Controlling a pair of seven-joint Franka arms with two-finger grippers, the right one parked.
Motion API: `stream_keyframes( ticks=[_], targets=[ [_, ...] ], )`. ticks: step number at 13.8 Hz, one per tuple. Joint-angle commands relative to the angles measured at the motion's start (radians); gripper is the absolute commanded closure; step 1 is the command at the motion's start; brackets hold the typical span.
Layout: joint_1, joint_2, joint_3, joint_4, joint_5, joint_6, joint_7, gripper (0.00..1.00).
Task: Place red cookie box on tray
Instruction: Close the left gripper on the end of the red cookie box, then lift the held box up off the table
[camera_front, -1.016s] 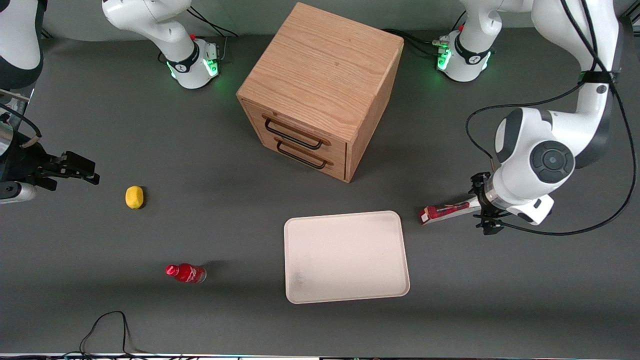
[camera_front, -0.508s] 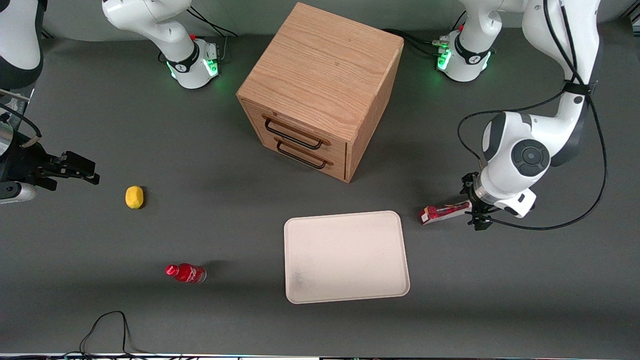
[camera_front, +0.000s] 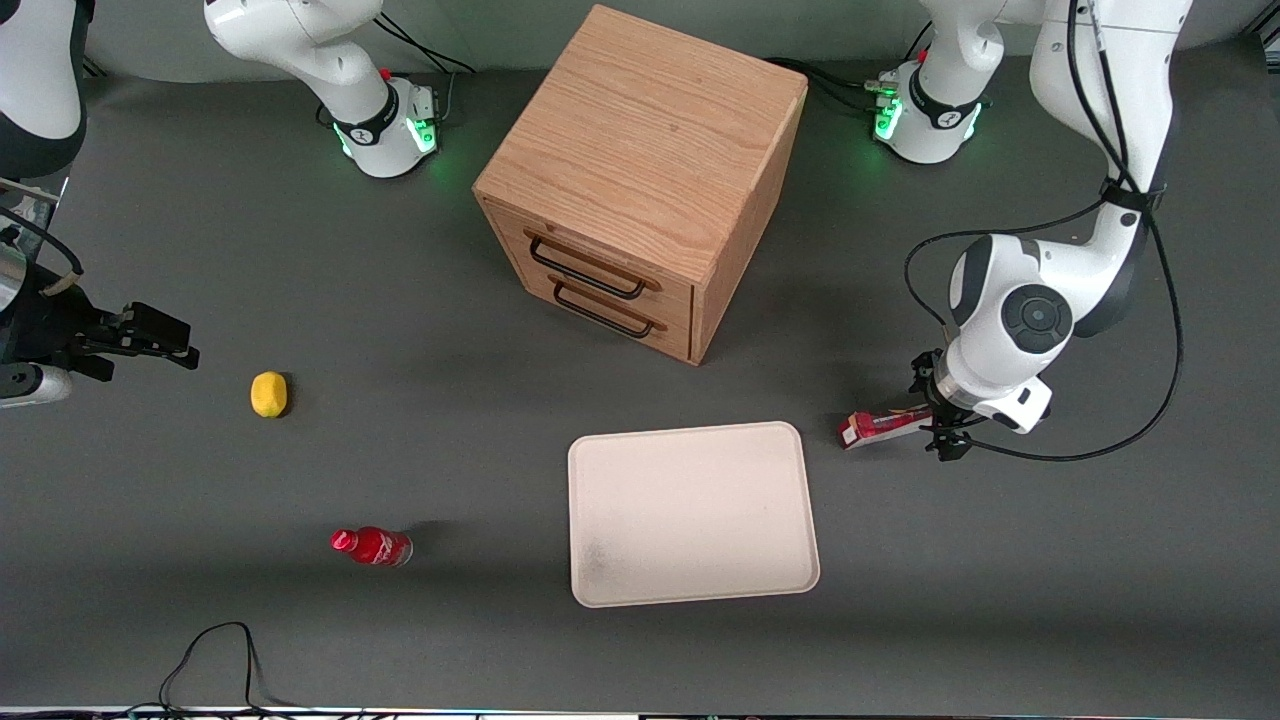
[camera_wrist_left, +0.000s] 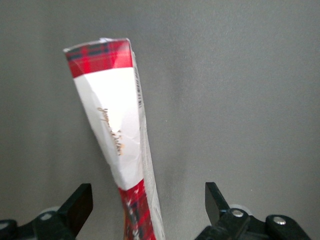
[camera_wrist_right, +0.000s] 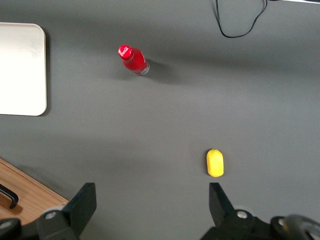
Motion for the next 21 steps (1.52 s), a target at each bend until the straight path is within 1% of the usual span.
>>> stream_keyframes(
  ticks=[1,2,3,4,5,6,7,8,9,12,15,21],
  targets=[
    [-0.006,0.026,0.004,-0.008,0.022,0.047,-0.032,0.00],
    [-0.006,0.026,0.002,-0.008,0.022,0.047,-0.032,0.00],
    [-0.005,0.026,0.002,-0.008,0.023,0.046,-0.032,0.14],
    [-0.004,0.026,0.002,-0.008,0.023,0.046,-0.032,0.45],
    [-0.004,0.025,0.002,-0.008,0.023,0.040,-0.031,0.64],
    [-0.004,0.022,0.002,-0.008,0.023,0.033,-0.029,0.71],
    [-0.006,0.017,0.002,-0.008,0.023,0.027,-0.029,0.84],
    [-0.006,0.014,0.002,-0.008,0.025,0.018,-0.029,0.93],
    [-0.006,0.011,0.002,-0.006,0.023,0.010,-0.029,1.00],
    [-0.011,0.003,0.002,-0.002,0.025,-0.008,-0.028,1.00],
    [-0.009,-0.031,0.004,0.023,0.030,-0.084,-0.023,1.00],
    [-0.006,-0.176,0.001,0.167,0.031,-0.423,-0.002,1.00]
  ],
)
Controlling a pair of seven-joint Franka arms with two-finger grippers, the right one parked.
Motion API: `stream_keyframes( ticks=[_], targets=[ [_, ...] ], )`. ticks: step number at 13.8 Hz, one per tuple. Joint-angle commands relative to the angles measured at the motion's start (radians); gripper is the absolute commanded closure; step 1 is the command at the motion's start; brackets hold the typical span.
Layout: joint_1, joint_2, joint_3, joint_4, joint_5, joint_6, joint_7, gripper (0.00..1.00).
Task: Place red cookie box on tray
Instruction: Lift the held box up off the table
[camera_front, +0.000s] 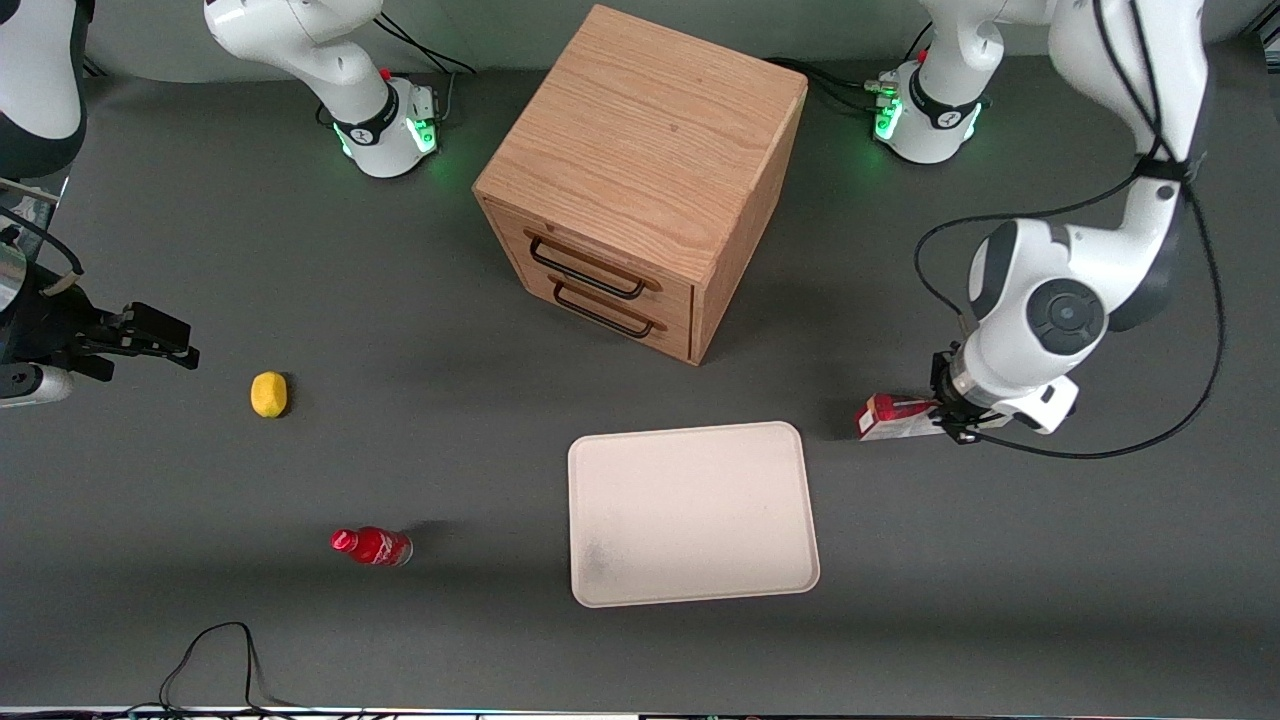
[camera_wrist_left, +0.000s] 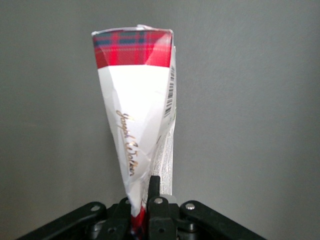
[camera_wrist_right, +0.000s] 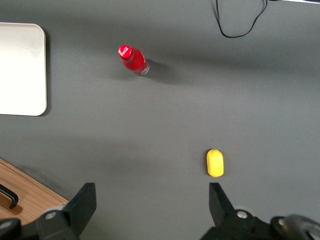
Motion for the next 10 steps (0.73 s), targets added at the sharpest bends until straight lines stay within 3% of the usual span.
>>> stream_keyframes(
  ticks=[1,5,10],
  targets=[
    [-0.005,-0.078,0.000,0.083,0.019,-0.176,0.002,1.00],
    [-0.005,-0.109,-0.004,0.279,0.016,-0.417,0.002,1.00],
    [-0.005,-0.119,-0.004,0.419,0.008,-0.556,0.106,1.00]
  ],
)
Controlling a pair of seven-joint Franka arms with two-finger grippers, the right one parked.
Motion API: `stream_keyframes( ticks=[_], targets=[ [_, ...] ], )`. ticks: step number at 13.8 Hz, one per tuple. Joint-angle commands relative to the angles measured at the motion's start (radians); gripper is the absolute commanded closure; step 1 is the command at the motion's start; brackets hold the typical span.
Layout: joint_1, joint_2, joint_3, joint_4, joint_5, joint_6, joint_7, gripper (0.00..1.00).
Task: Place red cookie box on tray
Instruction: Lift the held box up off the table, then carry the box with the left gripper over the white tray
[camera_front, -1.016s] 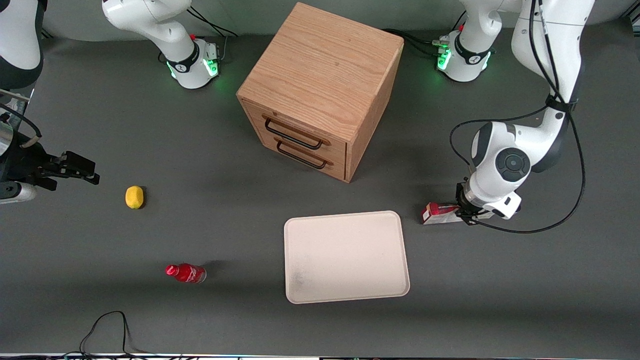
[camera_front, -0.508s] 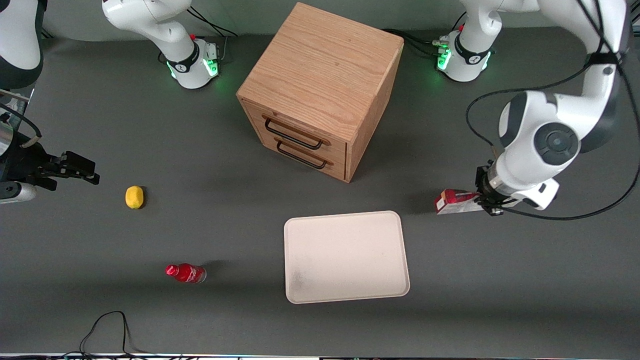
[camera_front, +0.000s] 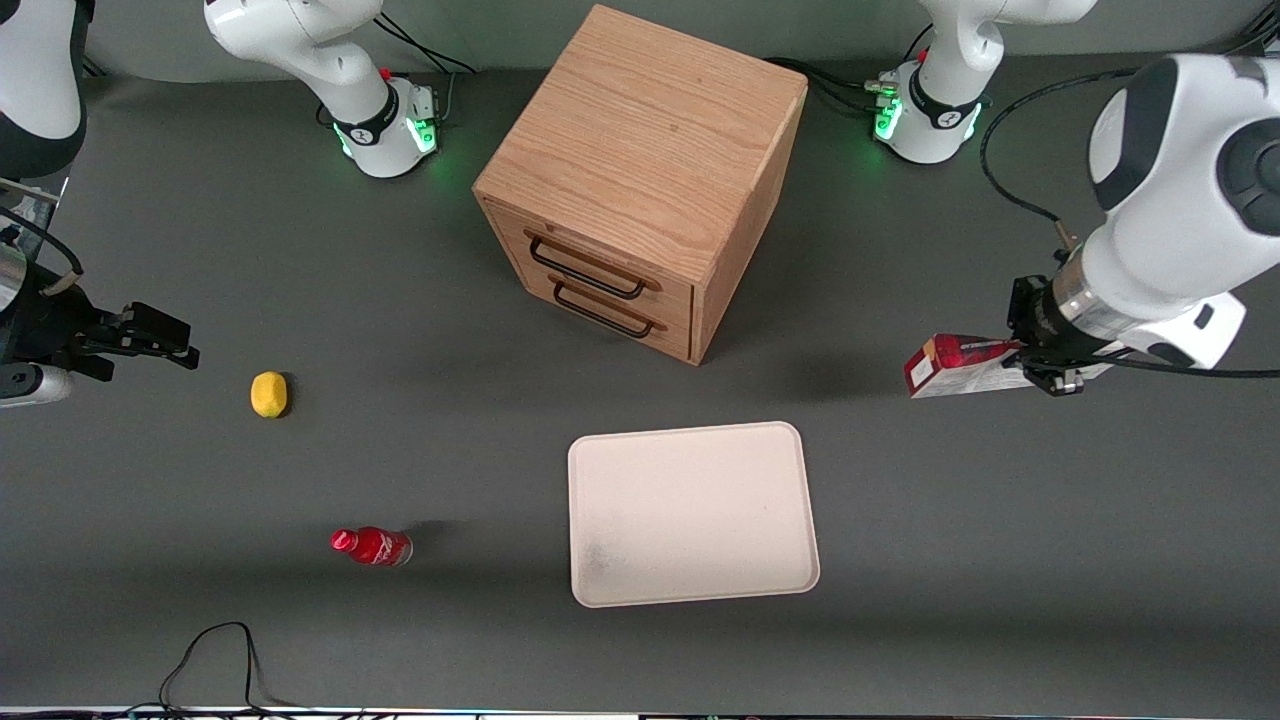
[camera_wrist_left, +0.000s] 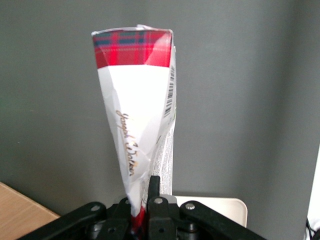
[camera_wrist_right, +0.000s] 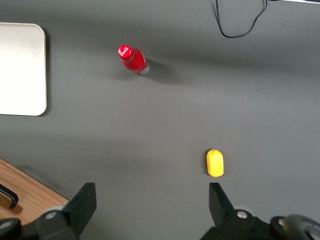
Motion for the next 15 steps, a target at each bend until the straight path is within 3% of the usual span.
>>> stream_keyframes(
  ticks=[1,6,15],
  targets=[
    [-0.009,0.002,0.000,0.046,0.004,-0.042,0.124,1.00],
    [-0.047,0.052,0.000,0.127,-0.036,0.006,0.600,1.00],
    [-0.192,0.369,-0.053,0.507,-0.007,-0.048,1.199,1.00]
  ],
)
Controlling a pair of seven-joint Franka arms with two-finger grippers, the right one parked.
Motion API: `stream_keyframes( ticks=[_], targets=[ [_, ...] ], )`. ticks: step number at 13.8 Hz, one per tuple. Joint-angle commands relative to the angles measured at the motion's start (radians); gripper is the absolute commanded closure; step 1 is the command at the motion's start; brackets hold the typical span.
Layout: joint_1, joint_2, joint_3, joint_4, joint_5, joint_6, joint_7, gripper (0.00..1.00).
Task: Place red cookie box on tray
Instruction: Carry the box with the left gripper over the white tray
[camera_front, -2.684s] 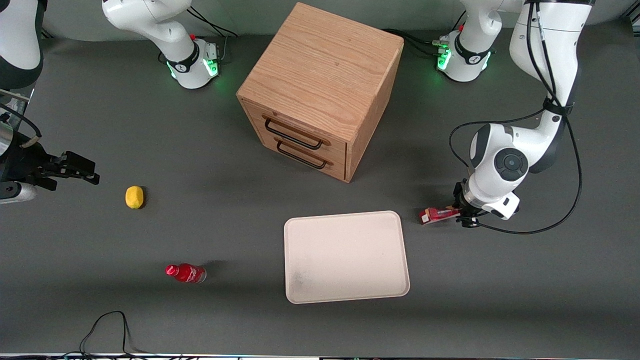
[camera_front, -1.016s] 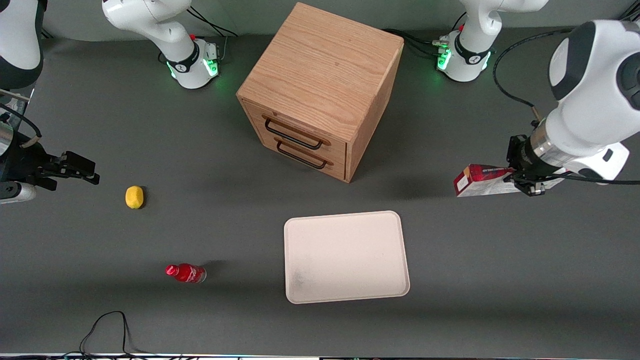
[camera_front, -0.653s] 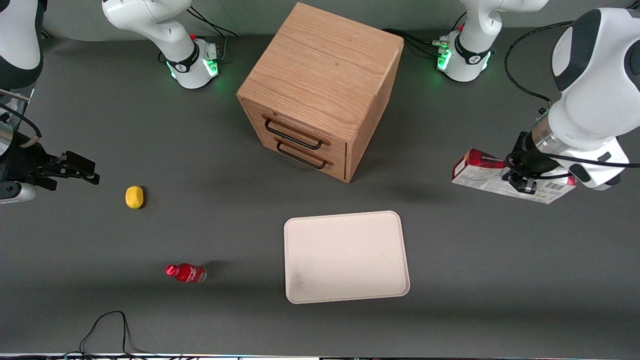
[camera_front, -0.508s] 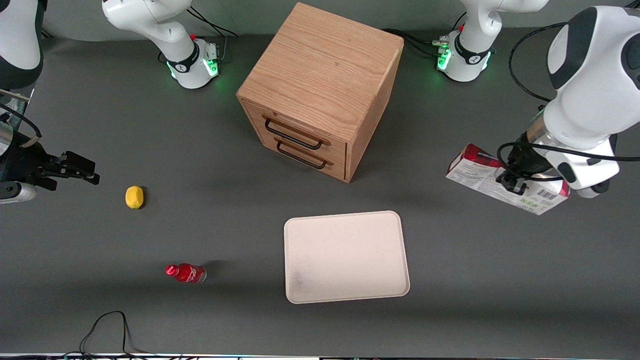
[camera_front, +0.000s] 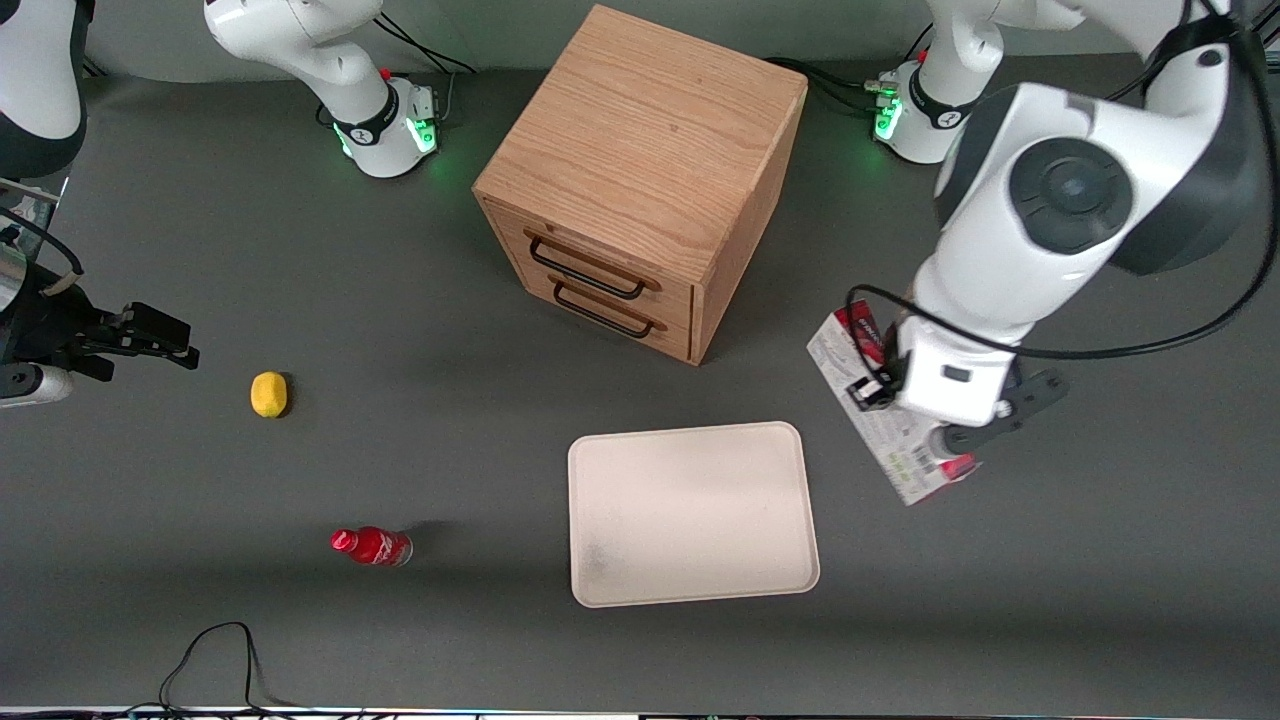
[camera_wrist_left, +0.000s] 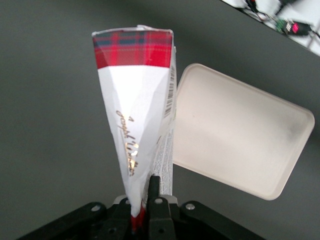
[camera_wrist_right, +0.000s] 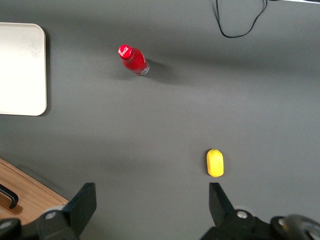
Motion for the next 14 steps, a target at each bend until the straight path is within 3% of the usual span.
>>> stream_keyframes(
  ticks=[1,4,7,14],
  targets=[
    [-0.027,0.106,-0.007,0.170,0.014,-0.053,0.187,1.00],
    [-0.030,0.123,-0.040,0.187,0.025,-0.062,0.353,1.00],
    [-0.039,0.135,-0.038,0.187,0.053,-0.083,0.389,1.00],
    [-0.032,0.279,-0.027,0.178,0.056,0.039,0.317,1.00]
  ],
)
